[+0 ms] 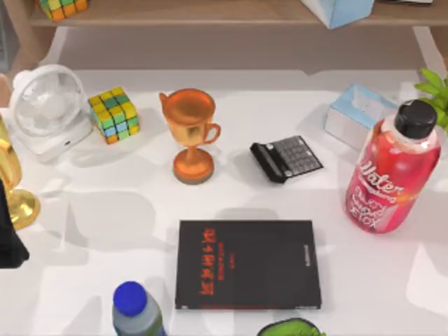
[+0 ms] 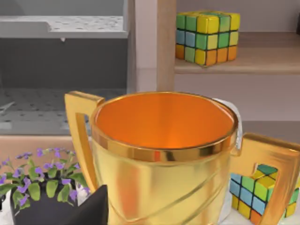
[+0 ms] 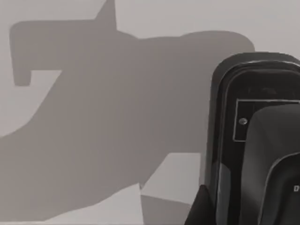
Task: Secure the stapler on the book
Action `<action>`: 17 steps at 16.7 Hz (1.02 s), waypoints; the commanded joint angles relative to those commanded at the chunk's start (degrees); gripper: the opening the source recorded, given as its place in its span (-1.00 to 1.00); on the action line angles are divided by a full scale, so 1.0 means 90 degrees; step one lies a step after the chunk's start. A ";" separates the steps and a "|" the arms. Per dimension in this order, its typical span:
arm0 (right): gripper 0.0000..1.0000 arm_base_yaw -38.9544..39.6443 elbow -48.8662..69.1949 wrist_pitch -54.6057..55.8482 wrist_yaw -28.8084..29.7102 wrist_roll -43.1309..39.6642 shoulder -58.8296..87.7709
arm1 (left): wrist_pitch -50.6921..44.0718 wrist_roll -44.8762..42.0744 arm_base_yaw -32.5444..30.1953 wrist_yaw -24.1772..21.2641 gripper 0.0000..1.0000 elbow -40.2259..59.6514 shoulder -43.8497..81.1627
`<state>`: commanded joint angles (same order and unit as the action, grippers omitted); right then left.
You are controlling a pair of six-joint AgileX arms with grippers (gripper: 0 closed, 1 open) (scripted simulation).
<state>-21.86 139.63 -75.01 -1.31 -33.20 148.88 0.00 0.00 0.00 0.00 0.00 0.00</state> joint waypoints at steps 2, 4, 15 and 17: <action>-1.00 0.0055 -0.0065 -0.0140 0.0237 0.0343 -0.0422 | 0.0000 0.0000 0.0000 0.0000 1.00 0.0000 0.0000; -1.00 0.0236 -0.0172 -0.0250 0.0491 0.0880 -0.0983 | 0.0000 0.0000 0.0000 0.0000 1.00 0.0000 0.0000; -1.00 0.2871 -0.1624 -0.0873 0.1265 0.5624 -0.4030 | 0.0000 0.0000 0.0000 0.0000 1.00 0.0000 0.0000; -1.00 0.3694 -0.1967 -0.0712 0.1226 0.6324 -0.4319 | 0.0000 0.0000 0.0000 0.0000 1.00 0.0000 0.0000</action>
<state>11.39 121.93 -81.42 9.72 23.71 110.01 0.00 0.00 0.00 0.00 0.00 0.00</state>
